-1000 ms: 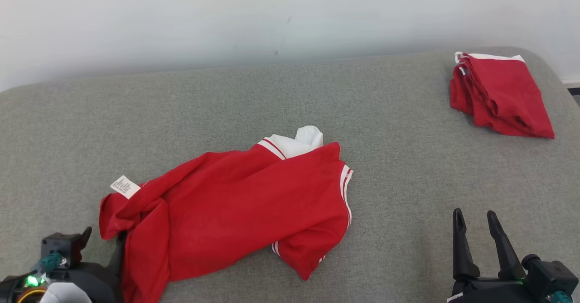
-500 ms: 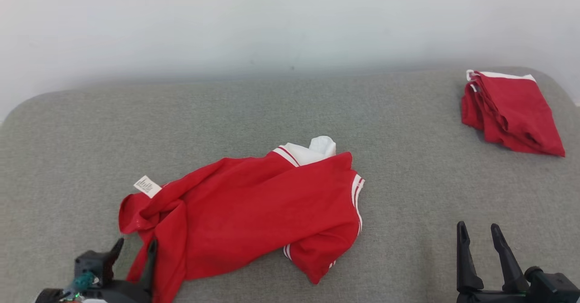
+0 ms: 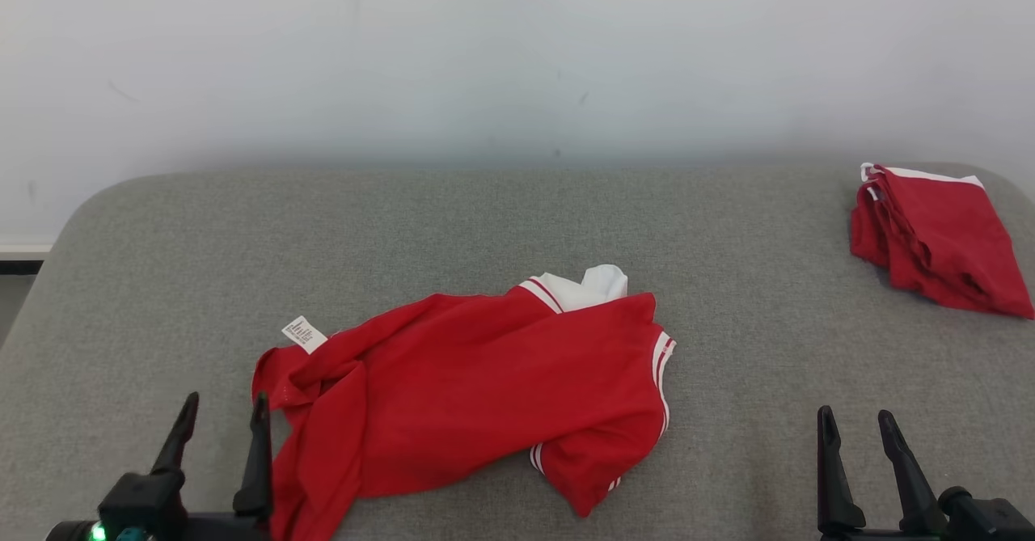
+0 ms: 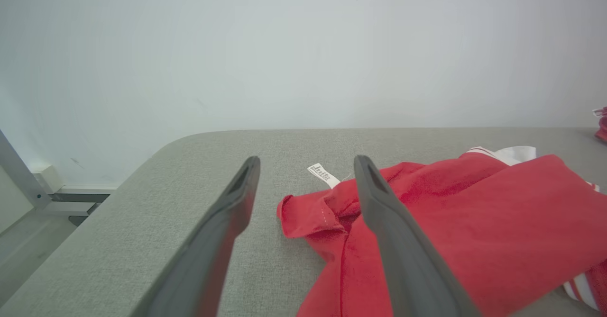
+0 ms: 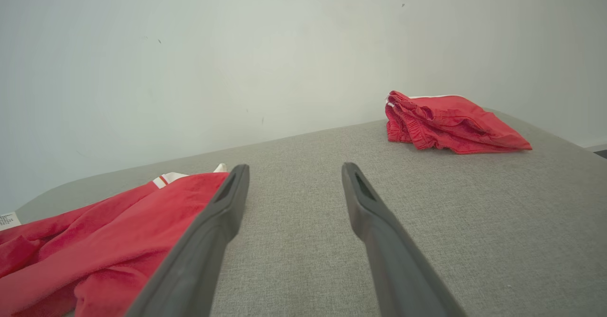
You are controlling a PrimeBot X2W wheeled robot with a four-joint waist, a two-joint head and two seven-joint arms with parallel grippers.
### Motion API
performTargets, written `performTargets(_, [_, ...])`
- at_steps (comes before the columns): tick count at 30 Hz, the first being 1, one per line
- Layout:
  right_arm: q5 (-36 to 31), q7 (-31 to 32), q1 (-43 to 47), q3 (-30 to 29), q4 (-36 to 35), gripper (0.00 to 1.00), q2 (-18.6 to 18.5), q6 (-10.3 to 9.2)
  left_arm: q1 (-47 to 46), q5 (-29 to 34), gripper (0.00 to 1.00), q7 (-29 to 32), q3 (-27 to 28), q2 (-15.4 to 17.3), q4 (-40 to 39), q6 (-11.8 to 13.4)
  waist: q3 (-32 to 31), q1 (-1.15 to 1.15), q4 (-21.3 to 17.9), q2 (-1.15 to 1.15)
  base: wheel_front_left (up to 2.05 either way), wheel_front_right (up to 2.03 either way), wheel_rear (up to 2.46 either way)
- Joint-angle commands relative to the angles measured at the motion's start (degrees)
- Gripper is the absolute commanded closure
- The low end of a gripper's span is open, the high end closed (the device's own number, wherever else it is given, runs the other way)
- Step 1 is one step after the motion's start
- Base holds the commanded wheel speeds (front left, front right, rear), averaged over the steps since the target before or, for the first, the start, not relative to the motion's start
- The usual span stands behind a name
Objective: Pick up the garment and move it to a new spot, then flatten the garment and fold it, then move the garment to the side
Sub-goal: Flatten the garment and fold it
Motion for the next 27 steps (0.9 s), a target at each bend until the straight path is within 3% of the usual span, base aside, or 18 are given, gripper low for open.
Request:
performTargets(1, [-0.27, -0.24, 0.5, 0.04, -0.19, 0.0, -0.06, -0.12, 2.13, 1.39, 0.0, -0.15, 1.53, -0.55, -2.6, 0.56, -0.42, 0.0, 0.32, 0.0, 0.0, 0.0, 0.0])
performTargets(12, [-0.08, -0.24, 1.48, 0.32, -0.94, 0.0, -0.27, -0.12, 10.45, 6.55, 0.0, -0.17, 10.1, -3.8, -15.32, 0.84, -1.99, 0.0, 0.55, 0.0, 0.0, 0.0, 0.0])
performTargets(20, [0.32, -0.24, 3.57, -0.05, -1.6, 0.0, -0.69, -0.12, 14.51, 9.19, 0.0, -0.17, 14.86, -6.63, -17.51, -0.38, -2.4, 0.0, 0.87, 0.0, 0.0, 0.0, 0.0])
performTargets(27, [0.7, -0.24, 2.84, 1.43, -1.03, 0.0, -1.11, -0.12, 14.19, 11.24, 0.0, -0.17, 15.74, -8.44, -17.32, -2.42, -1.97, 0.0, 1.93, 0.0, 0.0, 0.0, 0.0])
